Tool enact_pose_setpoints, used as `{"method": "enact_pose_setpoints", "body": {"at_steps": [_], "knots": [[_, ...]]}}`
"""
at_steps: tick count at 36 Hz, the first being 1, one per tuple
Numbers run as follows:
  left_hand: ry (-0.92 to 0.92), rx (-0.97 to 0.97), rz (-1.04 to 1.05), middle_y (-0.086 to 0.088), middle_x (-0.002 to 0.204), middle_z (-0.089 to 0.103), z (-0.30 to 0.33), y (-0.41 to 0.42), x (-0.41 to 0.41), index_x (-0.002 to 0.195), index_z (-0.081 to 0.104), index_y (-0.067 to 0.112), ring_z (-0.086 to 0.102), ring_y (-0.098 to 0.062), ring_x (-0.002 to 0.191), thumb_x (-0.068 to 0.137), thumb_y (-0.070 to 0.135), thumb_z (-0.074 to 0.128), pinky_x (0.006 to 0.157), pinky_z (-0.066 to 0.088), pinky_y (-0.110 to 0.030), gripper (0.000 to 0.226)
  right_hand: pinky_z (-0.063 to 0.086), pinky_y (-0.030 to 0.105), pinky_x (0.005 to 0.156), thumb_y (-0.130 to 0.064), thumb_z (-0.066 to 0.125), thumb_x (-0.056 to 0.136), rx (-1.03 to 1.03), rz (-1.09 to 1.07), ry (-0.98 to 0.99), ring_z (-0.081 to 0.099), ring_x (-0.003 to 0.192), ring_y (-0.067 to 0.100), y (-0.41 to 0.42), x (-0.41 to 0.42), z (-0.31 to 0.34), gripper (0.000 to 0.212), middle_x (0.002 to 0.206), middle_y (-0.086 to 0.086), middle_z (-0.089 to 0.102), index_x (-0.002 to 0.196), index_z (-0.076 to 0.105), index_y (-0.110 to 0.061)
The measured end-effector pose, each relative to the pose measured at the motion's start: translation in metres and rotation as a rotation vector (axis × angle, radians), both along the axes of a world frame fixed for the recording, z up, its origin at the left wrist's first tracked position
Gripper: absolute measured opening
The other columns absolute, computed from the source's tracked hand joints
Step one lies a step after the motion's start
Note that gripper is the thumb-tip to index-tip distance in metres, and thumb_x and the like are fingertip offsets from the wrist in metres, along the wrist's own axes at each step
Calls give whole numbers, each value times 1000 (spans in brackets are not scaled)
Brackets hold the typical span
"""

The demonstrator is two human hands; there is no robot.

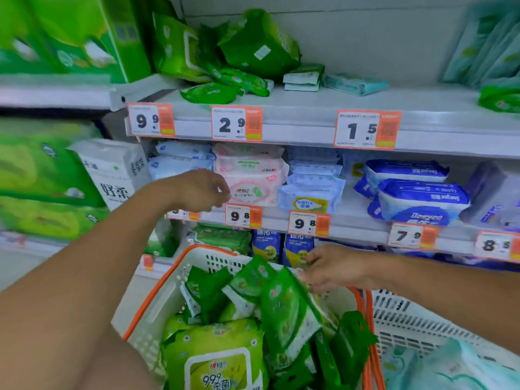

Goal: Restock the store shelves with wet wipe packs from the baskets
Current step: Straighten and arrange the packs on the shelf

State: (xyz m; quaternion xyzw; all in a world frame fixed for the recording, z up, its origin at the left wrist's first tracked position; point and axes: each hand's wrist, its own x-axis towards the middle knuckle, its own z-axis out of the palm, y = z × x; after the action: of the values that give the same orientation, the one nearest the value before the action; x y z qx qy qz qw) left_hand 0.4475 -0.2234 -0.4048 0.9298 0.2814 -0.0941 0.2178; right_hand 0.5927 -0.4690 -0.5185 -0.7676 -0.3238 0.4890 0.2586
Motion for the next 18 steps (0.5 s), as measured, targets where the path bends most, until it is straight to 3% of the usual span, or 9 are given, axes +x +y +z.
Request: {"method": "enact_pose_setpoints", "body": {"at_steps": [2, 5, 8, 10, 11, 14, 16, 18], "knots": [[-329, -108, 39, -2, 94, 73, 14, 5, -1, 99, 67, 22, 72, -15, 81, 97, 24, 60, 69, 56, -28, 7, 54, 37, 89, -28, 76, 86, 98, 29, -365, 69, 85, 17, 16, 1, 9, 41, 103, 14, 71, 115, 64, -2], [-782, 153, 43, 10, 74, 69, 35, 16, 4, 86, 68, 21, 66, -1, 63, 90, 19, 69, 58, 49, -13, 5, 52, 20, 64, -10, 73, 86, 508, 30, -551, 63, 63, 0, 34, 6, 71, 11, 84, -1, 72, 95, 72, -17], [-1093, 382, 131, 6, 77, 66, 62, 38, 14, 91, 66, 17, 64, -10, 70, 83, 28, 76, 70, 52, -24, 17, 46, 9, 65, -8, 73, 83, 889, 4, -867, 65, 67, 4, 59, 15, 147, 9, 74, -6, 71, 82, 71, -16], [-1088, 469, 194, 0, 88, 67, 77, 60, 24, 97, 66, 16, 65, -20, 83, 79, 34, 76, 79, 53, -33, 28, 48, 12, 70, -10, 78, 79, 984, -25, -1023, 64, 74, 7, 90, 34, 185, 12, 81, -3, 71, 88, 70, -13], [-996, 505, 227, -5, 98, 67, 84, 71, 29, 105, 65, 14, 64, -25, 94, 79, 36, 77, 85, 52, -36, 37, 50, 19, 77, -16, 81, 77, 943, -53, -1089, 63, 80, 8, 108, 44, 201, 25, 91, 0, 71, 99, 69, -13], [-654, 545, 320, -17, 131, 52, 98, 107, 47, 135, 49, 8, 51, -37, 121, 75, 43, 81, 102, 44, -45, 76, 46, 33, 97, -34, 91, 64, 692, -194, -1130, 56, 113, 28, 169, 83, 228, 88, 130, 13, 51, 137, 46, -16], [-561, 423, 363, -17, 142, 43, 105, 124, 61, 145, 38, 7, 46, -38, 129, 71, 51, 83, 108, 41, -45, 97, 46, 41, 104, -41, 96, 52, 578, -313, -1052, 50, 124, 38, 205, 107, 235, 122, 142, 17, 34, 150, 26, -22], [-558, 161, 398, -15, 151, 39, 112, 133, 74, 151, 29, 7, 41, -34, 137, 69, 58, 82, 112, 38, -39, 111, 42, 46, 110, -45, 96, 52, 499, -373, -997, 39, 136, 42, 234, 127, 238, 137, 155, 17, 15, 156, 9, -32]]}}
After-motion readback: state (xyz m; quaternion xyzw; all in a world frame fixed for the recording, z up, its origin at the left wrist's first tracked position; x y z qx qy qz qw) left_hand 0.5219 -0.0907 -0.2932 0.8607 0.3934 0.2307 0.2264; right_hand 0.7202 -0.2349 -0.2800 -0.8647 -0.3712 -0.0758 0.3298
